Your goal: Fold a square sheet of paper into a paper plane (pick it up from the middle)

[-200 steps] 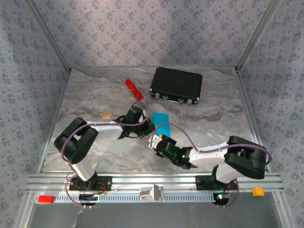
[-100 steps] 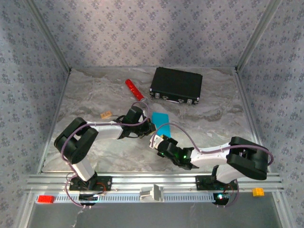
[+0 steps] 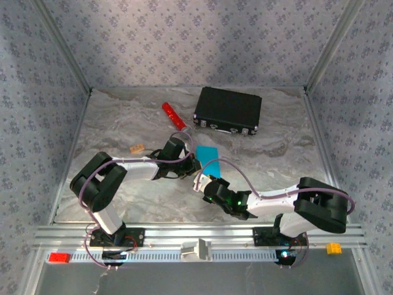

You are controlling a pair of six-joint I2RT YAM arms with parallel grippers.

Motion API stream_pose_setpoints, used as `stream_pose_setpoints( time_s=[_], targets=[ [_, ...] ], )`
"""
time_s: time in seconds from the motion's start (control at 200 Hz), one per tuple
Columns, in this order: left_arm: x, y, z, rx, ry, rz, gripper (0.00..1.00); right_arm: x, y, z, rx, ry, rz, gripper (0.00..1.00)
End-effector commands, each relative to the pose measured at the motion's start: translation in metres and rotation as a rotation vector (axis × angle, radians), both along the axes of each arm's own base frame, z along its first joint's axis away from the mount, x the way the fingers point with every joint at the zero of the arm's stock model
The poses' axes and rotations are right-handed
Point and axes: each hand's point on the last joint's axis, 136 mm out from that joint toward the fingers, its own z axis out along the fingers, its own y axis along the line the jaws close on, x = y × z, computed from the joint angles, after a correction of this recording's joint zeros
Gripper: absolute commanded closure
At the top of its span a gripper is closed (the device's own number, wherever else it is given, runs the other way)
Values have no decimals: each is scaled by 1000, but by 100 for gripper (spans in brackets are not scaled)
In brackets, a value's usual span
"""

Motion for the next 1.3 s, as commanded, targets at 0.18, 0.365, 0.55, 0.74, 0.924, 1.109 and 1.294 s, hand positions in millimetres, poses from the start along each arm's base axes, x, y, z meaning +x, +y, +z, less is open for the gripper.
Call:
stream_pose_setpoints(
  time_s=[0.18,0.365,0.55,0.74,0.924,1.109,1.294],
  targets=[
    [-3,3,5,-4,-4,-4,97,0,-2,2,8,2,-9,85],
    [-2,4,6,0,-9,3,92,1,-3,0,7,18,-17,93],
    [-1,14,6,47,-25,25,73,0,-3,-1,39,60,-21,95],
    [3,34,12,118,-66,80,48,-12,8,-3,149,219,45,95],
    [6,56,21,157,-102,138,44,-16,14,-2,321,458,65,94],
    [10,68,25,171,-115,168,44,-17,18,2,417,676,59,94],
    [10,68,26,165,-112,163,44,-13,17,0,490,819,22,94]
  ],
)
